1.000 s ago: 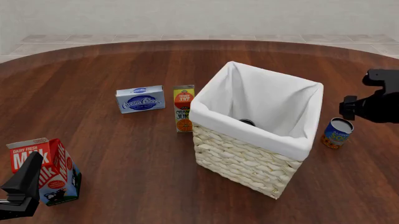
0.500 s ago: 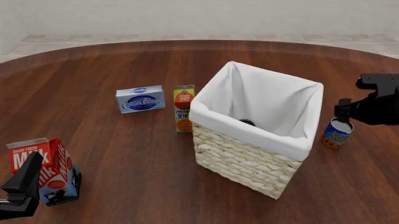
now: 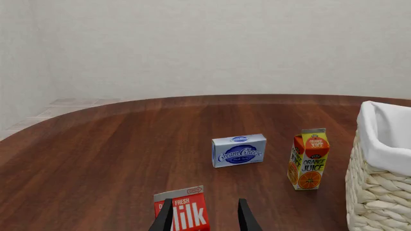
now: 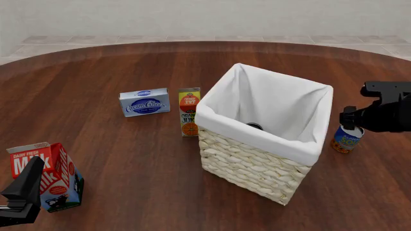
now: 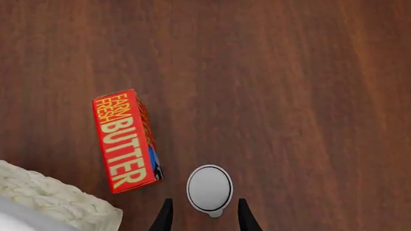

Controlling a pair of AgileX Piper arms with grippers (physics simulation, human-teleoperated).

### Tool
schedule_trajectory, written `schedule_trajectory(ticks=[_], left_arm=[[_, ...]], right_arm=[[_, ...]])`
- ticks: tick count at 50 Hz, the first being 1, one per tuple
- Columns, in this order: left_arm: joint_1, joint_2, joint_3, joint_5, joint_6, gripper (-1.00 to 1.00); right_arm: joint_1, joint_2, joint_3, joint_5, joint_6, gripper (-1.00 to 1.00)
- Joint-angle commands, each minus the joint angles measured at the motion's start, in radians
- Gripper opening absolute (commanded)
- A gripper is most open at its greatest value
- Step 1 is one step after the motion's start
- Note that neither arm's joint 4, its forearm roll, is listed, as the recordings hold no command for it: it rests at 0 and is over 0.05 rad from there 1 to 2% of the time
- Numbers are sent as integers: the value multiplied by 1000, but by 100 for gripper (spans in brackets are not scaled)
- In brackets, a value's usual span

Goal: Pick up the alphabet soup and the tomato sauce, and put them in the basket.

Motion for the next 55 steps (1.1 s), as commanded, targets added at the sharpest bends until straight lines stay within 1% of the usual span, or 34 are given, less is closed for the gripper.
schedule_trajectory(ticks=[1,20,55], left_arm=[[0,0,0,0,0,100],[0,0,0,0,0,100],[0,0,0,0,0,100]], right_arm=[[0,21,0,-15,-5,100],[-7,46,-1,-33,-13,100],[-1,82,14,-72,-7,100]])
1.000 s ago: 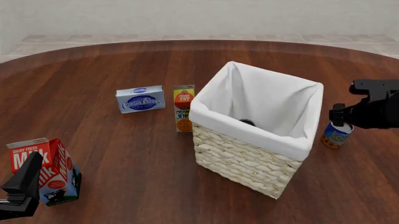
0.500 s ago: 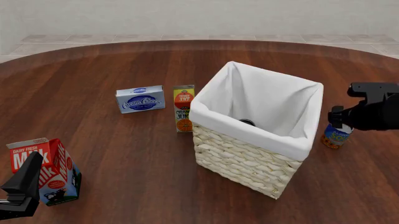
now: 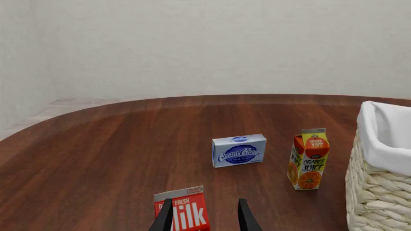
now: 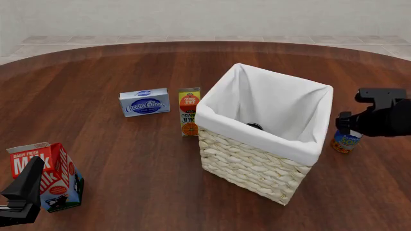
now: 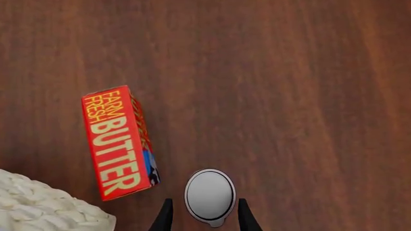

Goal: Pick up the alphabet soup and the tomato sauce, and put them in the basket.

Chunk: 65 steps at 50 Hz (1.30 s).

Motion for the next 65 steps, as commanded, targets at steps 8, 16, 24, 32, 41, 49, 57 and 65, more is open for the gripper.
schedule_trajectory(ticks=[8,16,24,32,41,49,57,65], left_arm=[[0,0,0,0,0,100],[0,0,0,0,0,100],[0,0,0,0,0,100],[0,0,0,0,0,100],[0,0,0,0,0,100],[0,0,0,0,0,100],[0,0,0,0,0,100],[0,0,0,0,0,100]], right_arm=[[-6,19,1,-12,-4,100],[-15,28,-5,-12,-14,100],[-21,40,-6,-18,-19,100],[-16,50,-9,-19,-18,100],[-14,59,-2,-31,-15,100],[-11,66,-9,-25,-12,100],[-28,94,-26,-12,-12,100],[-29,114,-34,-6,-16,100]])
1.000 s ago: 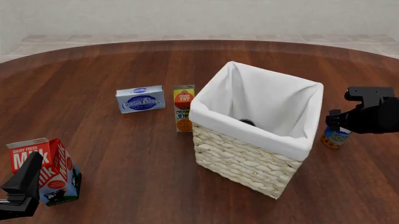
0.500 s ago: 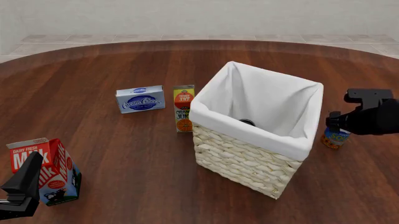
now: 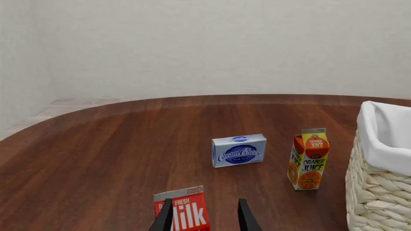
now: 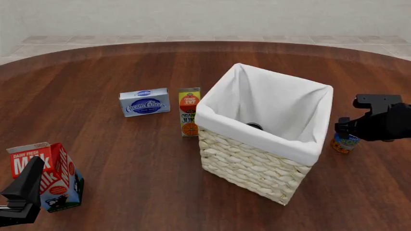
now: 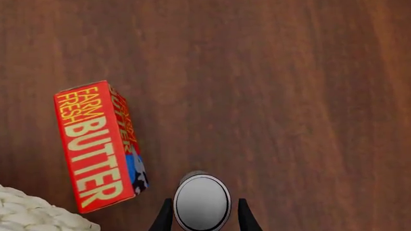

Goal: Pick up the alphabet soup and the tomato sauce, and put them in the basket.

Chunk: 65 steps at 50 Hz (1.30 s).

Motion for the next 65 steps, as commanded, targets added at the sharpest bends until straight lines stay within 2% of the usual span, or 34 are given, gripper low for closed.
schedule_trajectory(ticks=[1,14,20,21,37,65], left_arm=[[0,0,0,0,0,100],[0,0,0,0,0,100],[0,0,0,0,0,100],[0,0,0,0,0,100],[0,0,0,0,0,100],[0,0,0,0,0,100]], right_arm=[[-12,31,-14,10,-3,100],[-8,47,-26,17,-11,100],[-39,71,-26,-1,-30,100],[-35,74,-22,-7,-30,-100],[-23,58,-25,-2,-23,-100],[-16,-93,-46,90,-12,-100]])
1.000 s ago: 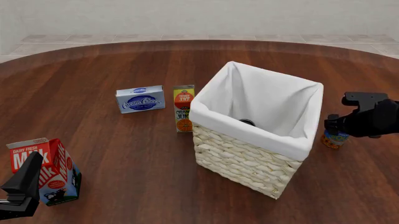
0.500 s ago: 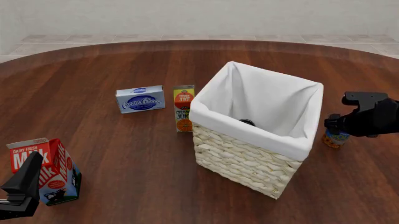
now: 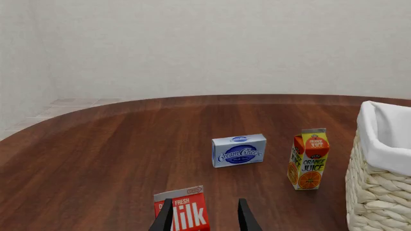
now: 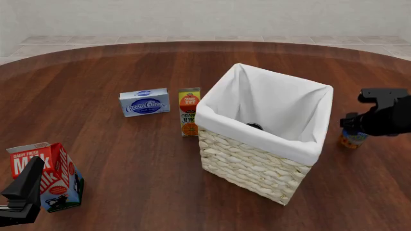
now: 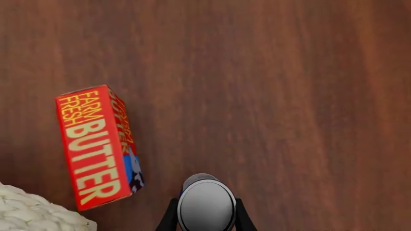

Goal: Pick up the alphabet soup and the tomato sauce, and put them in the basket.

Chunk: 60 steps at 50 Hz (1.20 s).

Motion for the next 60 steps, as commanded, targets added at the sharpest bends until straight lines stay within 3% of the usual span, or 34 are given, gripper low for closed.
schedule_trajectory(ticks=[1,60], left_arm=[[0,0,0,0,0,100],[0,0,0,0,0,100]], right_arm=[[0,-61,-10,31,26,-100],[67,-343,-167,305,21,-100]])
